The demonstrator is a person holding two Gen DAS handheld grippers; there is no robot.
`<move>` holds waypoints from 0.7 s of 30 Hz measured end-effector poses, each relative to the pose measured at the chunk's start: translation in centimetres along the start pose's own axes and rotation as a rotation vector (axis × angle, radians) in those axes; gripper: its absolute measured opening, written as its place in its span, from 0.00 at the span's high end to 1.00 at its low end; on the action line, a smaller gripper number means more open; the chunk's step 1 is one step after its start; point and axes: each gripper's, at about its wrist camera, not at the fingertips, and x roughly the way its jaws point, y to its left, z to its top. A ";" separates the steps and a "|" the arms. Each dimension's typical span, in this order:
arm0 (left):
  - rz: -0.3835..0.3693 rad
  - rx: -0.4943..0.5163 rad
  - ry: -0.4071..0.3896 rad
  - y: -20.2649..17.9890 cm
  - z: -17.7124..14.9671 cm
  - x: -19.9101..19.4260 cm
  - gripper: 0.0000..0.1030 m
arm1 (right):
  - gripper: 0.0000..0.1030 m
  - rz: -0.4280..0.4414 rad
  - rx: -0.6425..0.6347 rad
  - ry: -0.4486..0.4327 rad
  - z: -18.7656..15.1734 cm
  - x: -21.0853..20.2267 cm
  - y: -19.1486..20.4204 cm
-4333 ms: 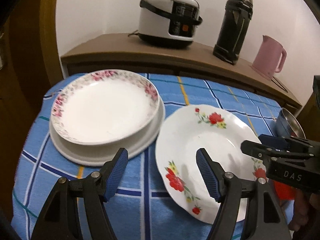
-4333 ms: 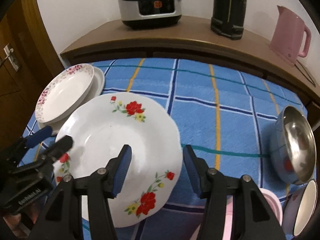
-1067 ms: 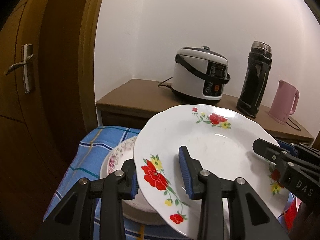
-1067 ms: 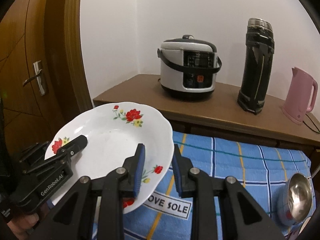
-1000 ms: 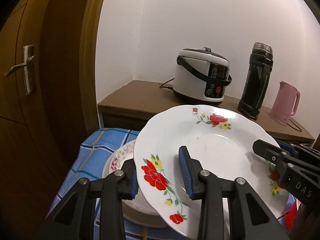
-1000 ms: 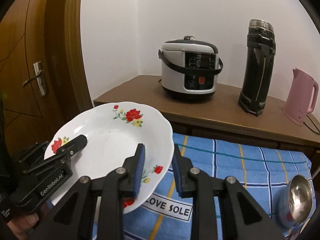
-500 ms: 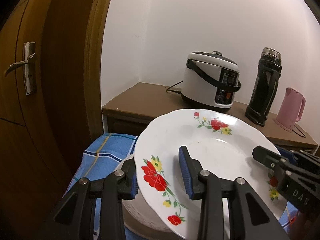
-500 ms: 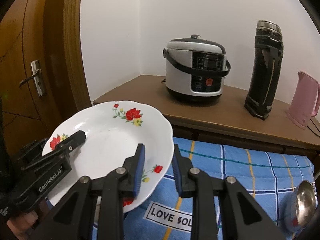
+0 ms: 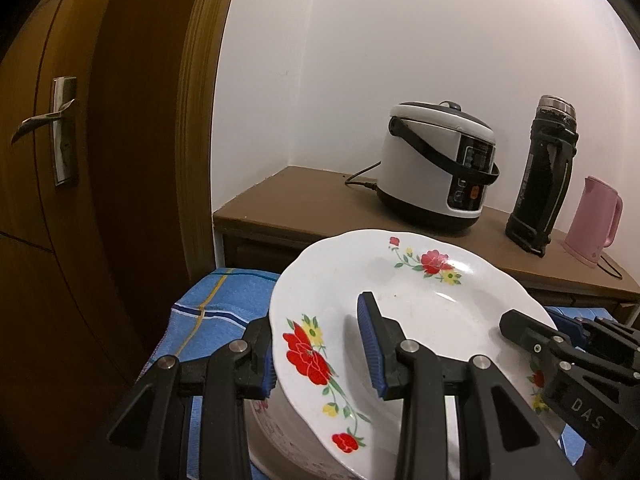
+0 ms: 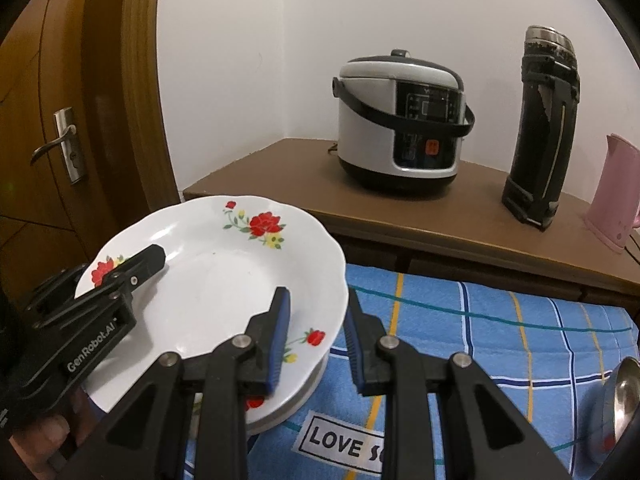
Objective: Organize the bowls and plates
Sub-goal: 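Lower the red-flower plate onto the pink-floral bowl with both grippers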
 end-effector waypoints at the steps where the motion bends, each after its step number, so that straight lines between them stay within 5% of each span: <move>1: 0.002 -0.001 -0.001 0.0 0.0 0.0 0.64 | 0.74 0.001 -0.002 -0.001 0.0 0.1 0.1; 21: 0.079 0.012 0.011 0.2 -0.2 1.0 0.64 | 0.74 -0.001 -0.035 -0.066 -0.3 1.5 0.7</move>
